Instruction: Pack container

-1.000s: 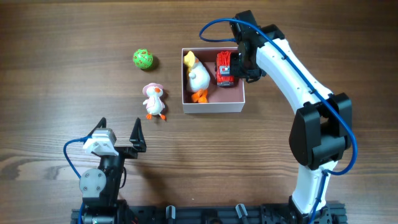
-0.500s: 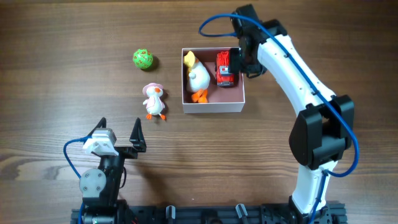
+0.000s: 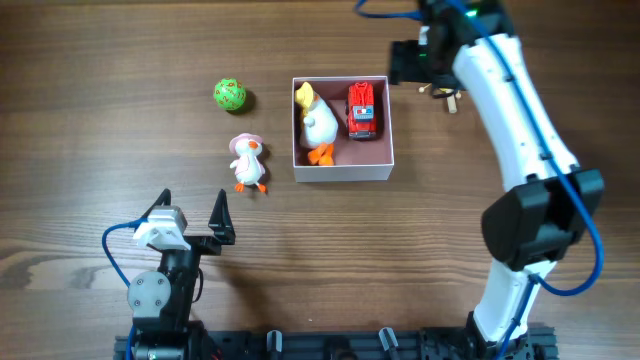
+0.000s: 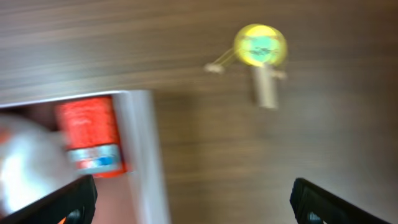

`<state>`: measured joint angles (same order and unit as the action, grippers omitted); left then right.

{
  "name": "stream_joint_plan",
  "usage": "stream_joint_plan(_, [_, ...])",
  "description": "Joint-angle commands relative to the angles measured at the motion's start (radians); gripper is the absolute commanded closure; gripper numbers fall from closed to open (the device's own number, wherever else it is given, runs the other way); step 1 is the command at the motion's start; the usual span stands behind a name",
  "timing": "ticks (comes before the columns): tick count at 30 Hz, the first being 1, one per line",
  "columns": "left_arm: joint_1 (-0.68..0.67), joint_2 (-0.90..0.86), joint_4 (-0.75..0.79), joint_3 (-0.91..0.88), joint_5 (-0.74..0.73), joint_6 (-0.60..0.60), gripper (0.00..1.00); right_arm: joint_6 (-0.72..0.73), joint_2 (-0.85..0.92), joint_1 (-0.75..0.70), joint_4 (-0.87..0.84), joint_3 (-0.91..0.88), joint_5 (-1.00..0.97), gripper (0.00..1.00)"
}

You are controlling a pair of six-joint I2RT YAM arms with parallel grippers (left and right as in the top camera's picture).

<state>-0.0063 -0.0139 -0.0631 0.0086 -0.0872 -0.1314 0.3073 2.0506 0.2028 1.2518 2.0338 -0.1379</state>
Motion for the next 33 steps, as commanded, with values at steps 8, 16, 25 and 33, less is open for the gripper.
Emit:
stream_joint_plan(8, [0.007,0.006,-0.007,-0.003,0.002,0.019,0.00,-0.016,-0.034,-0.344,0.045,0.016,-0.029,0.00])
stream_joint_plan(16, [0.007,0.006,-0.007,-0.003,0.002,0.019,0.00,-0.016,-0.027,-0.520,-0.013,-0.055,0.020,0.00])
stream_joint_plan(25, [0.007,0.006,-0.007,-0.003,0.002,0.019,0.00,-0.016,-0.027,-0.538,-0.070,-0.079,0.032,0.00])
stream_joint_plan(33, [0.007,0.006,-0.007,-0.003,0.002,0.019,0.00,-0.016,-0.027,-0.538,-0.220,-0.079,0.042,0.00])
